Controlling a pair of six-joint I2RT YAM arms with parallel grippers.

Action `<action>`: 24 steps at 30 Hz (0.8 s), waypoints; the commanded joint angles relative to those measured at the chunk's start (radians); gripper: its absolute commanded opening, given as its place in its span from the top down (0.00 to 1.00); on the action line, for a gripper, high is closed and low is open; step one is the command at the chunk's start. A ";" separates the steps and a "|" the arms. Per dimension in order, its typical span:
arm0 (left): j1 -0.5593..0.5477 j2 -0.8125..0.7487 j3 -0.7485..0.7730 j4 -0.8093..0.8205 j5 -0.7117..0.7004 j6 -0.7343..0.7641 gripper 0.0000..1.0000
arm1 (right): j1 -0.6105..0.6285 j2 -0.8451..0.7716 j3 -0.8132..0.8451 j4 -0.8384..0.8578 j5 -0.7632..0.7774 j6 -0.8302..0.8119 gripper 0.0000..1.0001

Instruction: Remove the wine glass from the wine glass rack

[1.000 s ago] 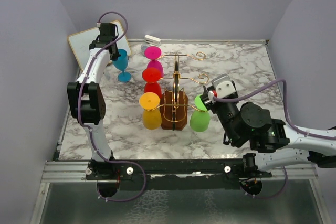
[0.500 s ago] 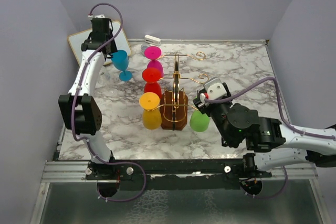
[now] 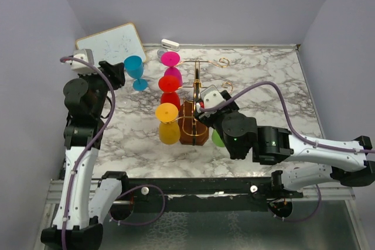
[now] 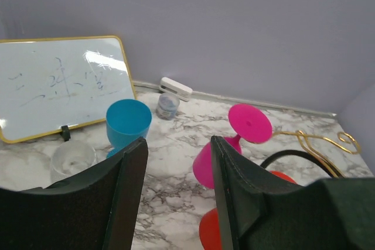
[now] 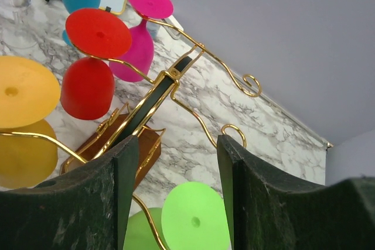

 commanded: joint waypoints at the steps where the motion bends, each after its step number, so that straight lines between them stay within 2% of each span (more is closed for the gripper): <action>1: -0.002 -0.086 -0.105 0.036 0.165 0.000 0.50 | -0.054 0.028 0.064 -0.011 -0.094 0.027 0.43; 3: -0.011 -0.127 -0.144 0.015 0.195 0.024 0.50 | -0.095 0.042 0.090 -0.018 -0.138 0.029 0.42; 6: -0.023 -0.194 -0.194 -0.026 0.216 0.059 0.51 | -0.238 0.084 0.180 -0.096 -0.272 0.088 0.41; 13: -0.054 -0.337 -0.324 -0.102 0.156 0.083 0.51 | -0.733 0.229 0.569 -0.332 -0.742 0.309 0.42; 15: -0.058 -0.361 -0.360 -0.113 0.151 0.078 0.52 | -0.900 0.237 0.621 -0.366 -0.906 0.404 0.43; 17: -0.061 -0.376 -0.363 -0.127 0.147 0.073 0.52 | -1.083 0.217 0.605 -0.366 -1.073 0.498 0.45; 20: -0.077 -0.385 -0.360 -0.134 0.117 0.076 0.52 | -1.268 0.181 0.495 -0.344 -1.343 0.613 0.52; 24: -0.102 -0.394 -0.357 -0.155 0.095 0.085 0.52 | -1.483 0.100 0.223 -0.249 -1.756 0.748 0.75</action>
